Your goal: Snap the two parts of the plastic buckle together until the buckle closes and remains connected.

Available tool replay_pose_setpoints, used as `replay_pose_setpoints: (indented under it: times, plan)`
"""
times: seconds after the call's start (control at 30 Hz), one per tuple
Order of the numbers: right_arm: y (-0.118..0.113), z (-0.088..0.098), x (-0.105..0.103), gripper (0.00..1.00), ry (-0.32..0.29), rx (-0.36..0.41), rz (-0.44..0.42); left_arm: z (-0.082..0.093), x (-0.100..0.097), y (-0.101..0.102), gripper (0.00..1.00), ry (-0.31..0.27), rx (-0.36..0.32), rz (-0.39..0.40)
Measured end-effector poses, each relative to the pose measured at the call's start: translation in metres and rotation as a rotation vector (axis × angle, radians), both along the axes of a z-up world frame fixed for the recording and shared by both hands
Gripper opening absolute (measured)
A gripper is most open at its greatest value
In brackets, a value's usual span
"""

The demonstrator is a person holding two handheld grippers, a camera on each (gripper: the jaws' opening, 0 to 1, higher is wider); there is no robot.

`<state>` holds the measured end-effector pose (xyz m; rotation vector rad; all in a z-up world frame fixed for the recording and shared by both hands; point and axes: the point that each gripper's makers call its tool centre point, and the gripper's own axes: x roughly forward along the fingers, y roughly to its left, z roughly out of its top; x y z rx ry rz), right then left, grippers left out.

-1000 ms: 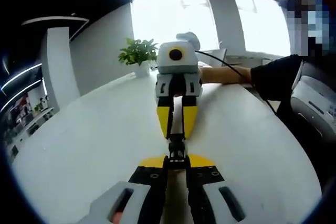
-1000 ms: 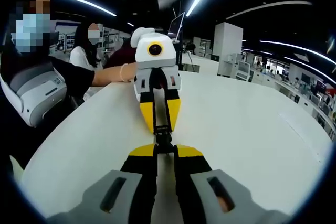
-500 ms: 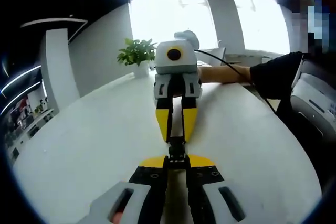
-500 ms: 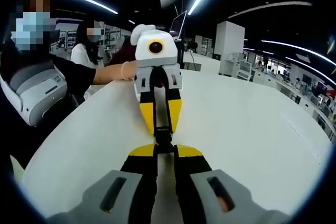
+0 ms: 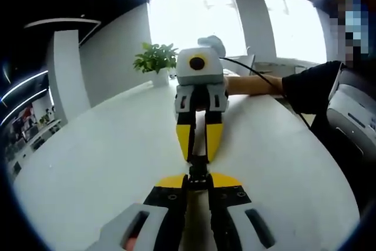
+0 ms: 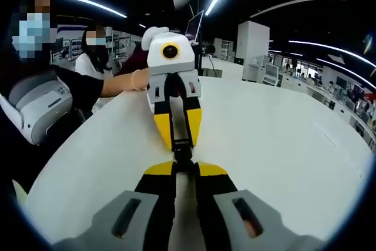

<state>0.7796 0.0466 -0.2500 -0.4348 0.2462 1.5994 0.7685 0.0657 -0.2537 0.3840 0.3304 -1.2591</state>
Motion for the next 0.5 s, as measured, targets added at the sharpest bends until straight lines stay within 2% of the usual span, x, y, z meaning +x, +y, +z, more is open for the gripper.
replay_pose_setpoints:
  times: [0.5]
  plan:
    - [-0.001, 0.0002, 0.0027, 0.13, 0.009, 0.013, -0.008, 0.0005, 0.0008, 0.0043, 0.16, 0.011, 0.006, 0.01]
